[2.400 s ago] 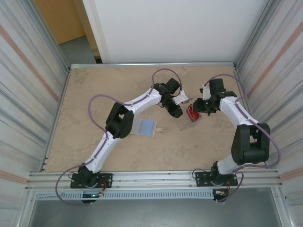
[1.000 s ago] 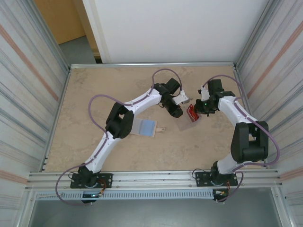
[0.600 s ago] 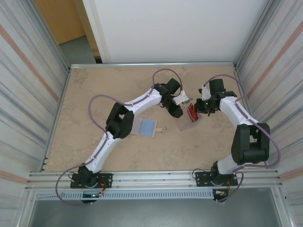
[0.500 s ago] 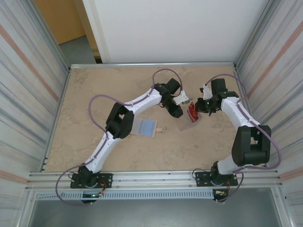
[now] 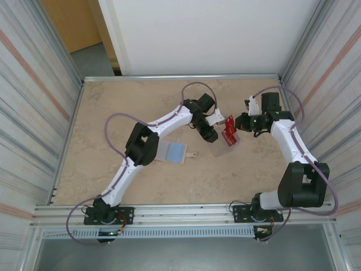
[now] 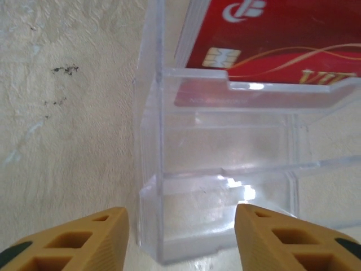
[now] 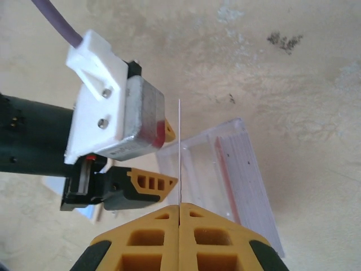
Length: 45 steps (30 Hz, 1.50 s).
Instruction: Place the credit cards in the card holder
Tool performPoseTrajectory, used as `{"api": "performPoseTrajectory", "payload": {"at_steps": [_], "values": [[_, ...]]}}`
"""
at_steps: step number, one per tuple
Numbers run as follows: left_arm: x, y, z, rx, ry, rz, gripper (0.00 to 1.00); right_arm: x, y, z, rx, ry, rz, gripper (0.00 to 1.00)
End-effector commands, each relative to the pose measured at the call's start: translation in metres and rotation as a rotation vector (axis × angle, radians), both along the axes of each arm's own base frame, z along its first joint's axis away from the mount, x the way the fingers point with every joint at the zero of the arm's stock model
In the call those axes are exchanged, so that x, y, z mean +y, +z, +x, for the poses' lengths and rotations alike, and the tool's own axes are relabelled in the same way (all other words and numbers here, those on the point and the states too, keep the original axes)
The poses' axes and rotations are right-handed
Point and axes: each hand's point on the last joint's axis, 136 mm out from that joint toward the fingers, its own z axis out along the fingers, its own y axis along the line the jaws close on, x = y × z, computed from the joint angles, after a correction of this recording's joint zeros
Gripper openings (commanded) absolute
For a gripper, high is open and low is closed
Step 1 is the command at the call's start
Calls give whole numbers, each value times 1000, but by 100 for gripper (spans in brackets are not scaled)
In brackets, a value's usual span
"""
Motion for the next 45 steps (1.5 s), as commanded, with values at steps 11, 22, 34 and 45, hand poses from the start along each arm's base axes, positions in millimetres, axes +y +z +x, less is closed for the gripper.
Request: {"api": "performPoseTrajectory", "payload": {"at_steps": [11,22,34,45], "values": [[92,159,-30,-39,115,-237,75,47,75,-28,-219,-56,379,0],[176,226,-52,108,288,-736,77,130,119,-49,-366,22,588,0],[175,254,-72,208,170,-913,66,182,163,-66,-529,88,769,0],[182,264,-74,208,151,-952,37,208,175,-70,-548,165,823,0]]}}
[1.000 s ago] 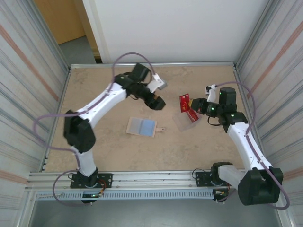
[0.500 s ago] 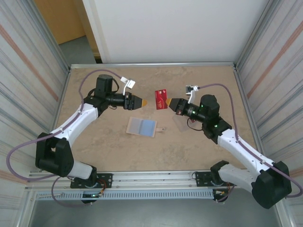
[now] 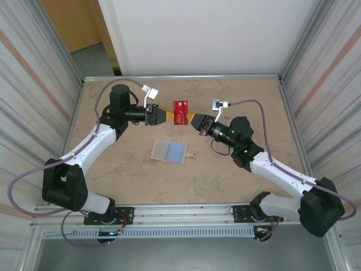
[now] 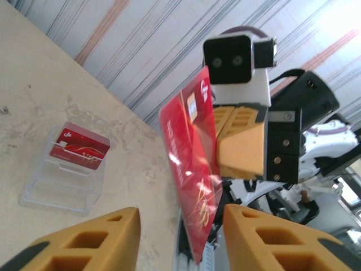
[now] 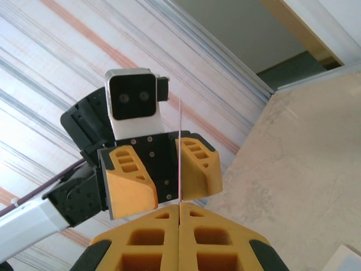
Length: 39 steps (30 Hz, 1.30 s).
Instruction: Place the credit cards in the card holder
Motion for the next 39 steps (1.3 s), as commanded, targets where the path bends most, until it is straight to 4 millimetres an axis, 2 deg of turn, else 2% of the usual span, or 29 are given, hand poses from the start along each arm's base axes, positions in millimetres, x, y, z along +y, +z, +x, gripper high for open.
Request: {"api": "performPoseTrajectory", "payload": {"at_steps": [1,10,14,16,18,20,22,23,25,29,31,35,39], "values": [[4,19,-13,-47,-43,-42,32,6,27,-3,-64,21,57,0],[4,19,-17,-54,-60,-42,0,13,22,-4,-63,64,38,2],[5,15,-19,-59,-73,-34,0,10,19,-10,-55,115,-18,29],[5,12,-22,-52,-90,-29,0,4,18,-17,-60,126,-66,39],[6,8,-25,-64,-107,-18,0,-5,15,-22,-61,111,-119,57],[7,6,-31,-92,-125,-4,0,-14,14,-26,-68,96,-156,70],[10,5,-35,-99,-135,1,0,-18,12,-30,-81,92,-190,76],[12,4,-37,-100,-139,-3,0,-18,6,-30,-68,94,-213,76],[14,1,-38,-108,-142,-5,0,-22,9,-39,-87,118,-231,74],[14,-2,-40,-111,-160,-11,0,-18,9,-49,-69,227,-232,65],[14,-3,-40,-111,-163,-12,0,-11,-1,-47,-42,267,-244,61],[13,-3,-42,-111,-173,-16,0,-2,-3,-48,-30,320,-239,53],[12,-6,-45,-110,-186,-18,0,8,-5,-47,-32,346,-235,49]]}}
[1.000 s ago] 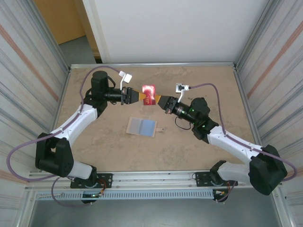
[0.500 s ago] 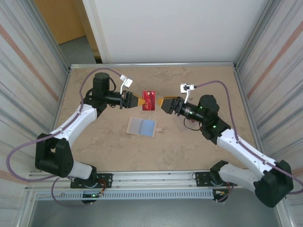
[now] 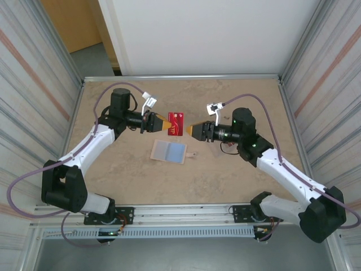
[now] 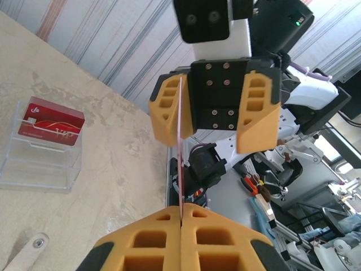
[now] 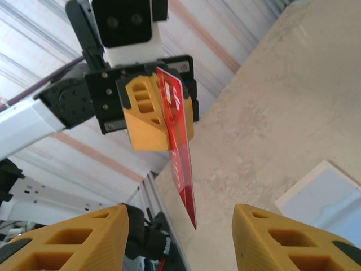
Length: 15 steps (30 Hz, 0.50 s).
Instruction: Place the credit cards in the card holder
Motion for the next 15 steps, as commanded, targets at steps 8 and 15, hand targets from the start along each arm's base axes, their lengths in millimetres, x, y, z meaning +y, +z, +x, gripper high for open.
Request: {"api": "performPoseTrajectory", "payload": {"at_steps": [8,15], "values": [[-6,7,-20,-43,-78,-31,0,18,22,-3,-53,79,36,38],[-8,5,-21,-40,-84,-28,0,23,20,-6,-42,106,35,26]]}}
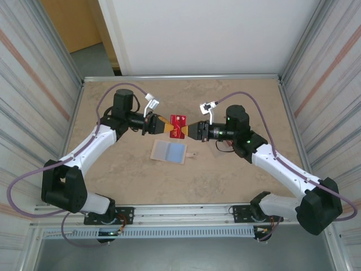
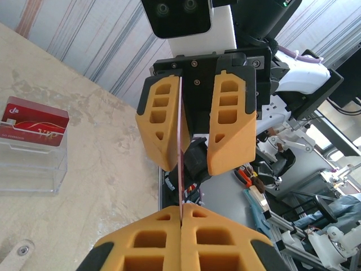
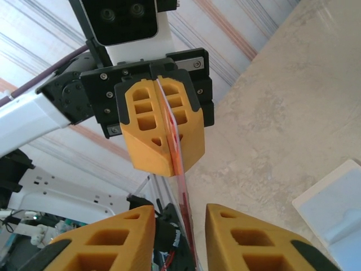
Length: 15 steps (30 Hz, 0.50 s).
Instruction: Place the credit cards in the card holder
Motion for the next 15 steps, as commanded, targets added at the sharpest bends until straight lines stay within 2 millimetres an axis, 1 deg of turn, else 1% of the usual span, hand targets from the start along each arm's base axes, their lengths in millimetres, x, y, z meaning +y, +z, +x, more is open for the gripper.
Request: {"api": "performPoseTrajectory", "payload": {"at_steps": [1,11,12,14,15], "values": [[0,4,-9,-25,-35,-19,0,6,18,-5,-48,41,31,25],[0,2,-12,-16,-40,-17,0,12,18,-4,-50,52,44,17],[-1,1,-12,-19,-41,-16,0,12,18,-4,-52,53,44,13],[-1,0,-12,-24,-41,-17,0,13,17,-4,-52,59,44,2],[-1,0,-12,-24,-39,-16,2,12,17,-4,-50,60,42,0]]}}
